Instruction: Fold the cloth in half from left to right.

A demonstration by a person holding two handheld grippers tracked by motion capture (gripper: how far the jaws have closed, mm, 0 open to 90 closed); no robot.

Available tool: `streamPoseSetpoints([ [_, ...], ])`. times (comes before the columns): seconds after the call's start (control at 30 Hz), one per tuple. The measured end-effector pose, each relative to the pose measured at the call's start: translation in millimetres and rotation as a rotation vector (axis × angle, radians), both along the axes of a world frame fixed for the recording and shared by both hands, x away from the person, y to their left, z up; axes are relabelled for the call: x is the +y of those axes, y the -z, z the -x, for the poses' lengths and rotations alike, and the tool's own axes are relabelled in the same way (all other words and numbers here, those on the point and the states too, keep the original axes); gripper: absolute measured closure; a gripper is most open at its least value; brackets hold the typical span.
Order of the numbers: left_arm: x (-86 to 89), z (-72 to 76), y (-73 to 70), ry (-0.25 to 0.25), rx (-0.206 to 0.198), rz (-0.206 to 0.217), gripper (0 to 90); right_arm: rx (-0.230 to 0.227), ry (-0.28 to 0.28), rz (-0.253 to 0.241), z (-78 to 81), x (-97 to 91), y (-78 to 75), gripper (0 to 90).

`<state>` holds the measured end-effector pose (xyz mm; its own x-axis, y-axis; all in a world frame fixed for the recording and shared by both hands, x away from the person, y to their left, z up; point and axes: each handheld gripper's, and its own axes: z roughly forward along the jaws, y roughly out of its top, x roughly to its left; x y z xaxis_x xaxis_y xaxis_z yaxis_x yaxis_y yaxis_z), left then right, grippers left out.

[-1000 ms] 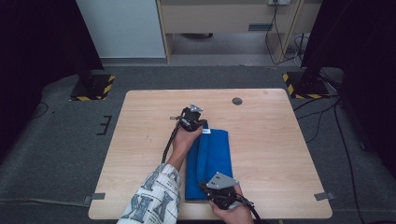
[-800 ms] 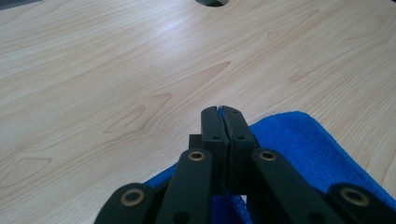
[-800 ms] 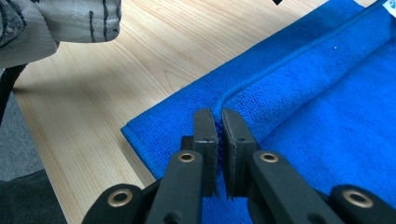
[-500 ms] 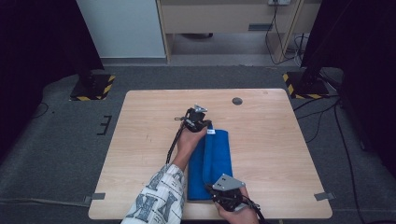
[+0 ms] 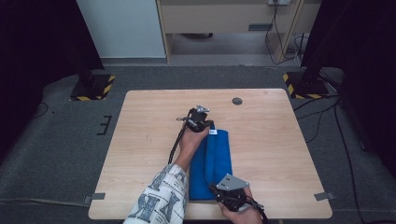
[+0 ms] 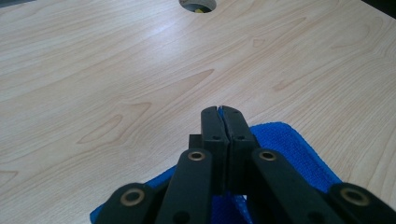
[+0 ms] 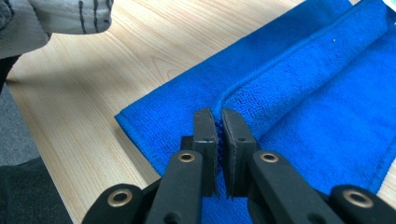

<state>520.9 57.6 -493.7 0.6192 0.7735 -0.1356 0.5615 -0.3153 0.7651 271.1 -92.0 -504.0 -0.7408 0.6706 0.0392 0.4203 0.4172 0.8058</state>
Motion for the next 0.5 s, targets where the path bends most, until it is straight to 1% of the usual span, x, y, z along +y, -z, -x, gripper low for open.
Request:
streamPoseSetpoints([
  [0.3,-4.8,0.8,1.3,-0.001,0.002,-0.004,88.4,0.007,0.012,0.006,-0.1,-7.0,1.5,85.2],
  [0.37,-6.1,0.7,1.5,-0.002,0.003,0.000,88.4,0.008,0.012,0.004,-0.1,-8.2,1.2,85.5],
  [0.5,-9.2,1.2,1.3,0.001,-0.001,0.000,88.4,0.009,0.015,0.007,-0.8,-12.4,0.2,85.5],
])
